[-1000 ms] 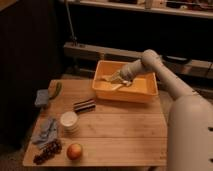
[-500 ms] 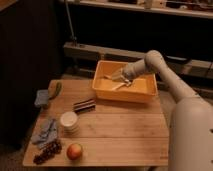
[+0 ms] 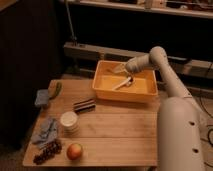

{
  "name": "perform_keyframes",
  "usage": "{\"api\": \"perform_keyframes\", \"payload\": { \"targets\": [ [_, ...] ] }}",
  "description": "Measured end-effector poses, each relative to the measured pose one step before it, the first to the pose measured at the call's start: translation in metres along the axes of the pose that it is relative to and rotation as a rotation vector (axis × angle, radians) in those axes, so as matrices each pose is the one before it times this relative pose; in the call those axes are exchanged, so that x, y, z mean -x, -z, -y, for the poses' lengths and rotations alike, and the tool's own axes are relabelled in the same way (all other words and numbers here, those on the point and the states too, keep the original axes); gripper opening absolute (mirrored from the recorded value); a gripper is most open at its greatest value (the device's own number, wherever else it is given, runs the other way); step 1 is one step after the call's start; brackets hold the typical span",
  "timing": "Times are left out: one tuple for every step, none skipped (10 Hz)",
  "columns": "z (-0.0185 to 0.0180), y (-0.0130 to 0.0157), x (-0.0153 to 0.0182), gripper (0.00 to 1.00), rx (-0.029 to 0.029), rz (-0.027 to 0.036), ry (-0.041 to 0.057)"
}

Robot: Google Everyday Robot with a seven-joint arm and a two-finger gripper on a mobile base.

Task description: Place fork in tray

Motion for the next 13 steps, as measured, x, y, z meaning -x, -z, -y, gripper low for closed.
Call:
{"api": "perform_keyframes", "payload": {
  "targets": [
    [0.00181, 0.00369, 0.00111, 0.1, -0.00285, -0.01923, 0.01198],
    [0.00064, 0.00192, -0.00101, 0.18, -0.00075, -0.01445, 0.00546],
    [0.00073, 0.00237, -0.00049, 0.27, -0.00191, -0.01549, 0.00526],
    [0.00008, 0.00214, -0.00418, 0.39, -0.00372, -0.03463, 0.00175],
    [-0.00001, 0.0014, -0.00174, 0.49, -0.00562, -0.03059, 0.00563],
    [-0.00084, 0.00037, -0.00336, 0.59, -0.00252, -0.02475, 0.00098],
    [-0.00146, 0.00111, -0.00394, 0.68, -0.00056, -0.02155, -0.00189],
    [-0.00256, 0.00132, -0.00452, 0.77, 0.00315, -0.02418, -0.00428],
    [-0.00306, 0.00163, -0.00371, 0.8, 0.00509, -0.02168, -0.00649],
    [-0.00182, 0.00286, -0.00186, 0.8, 0.00487, -0.00647, -0.00973],
    [-0.00149, 0.00373, -0.00153, 0.8, 0.02035, 0.01748, -0.01951],
    [-0.00203, 0.00128, -0.00021, 0.8, 0.01582, 0.0075, -0.00716],
    [-0.00007, 0.00007, 0.00138, 0.8, 0.00354, 0.00322, -0.00044]
  ]
}}
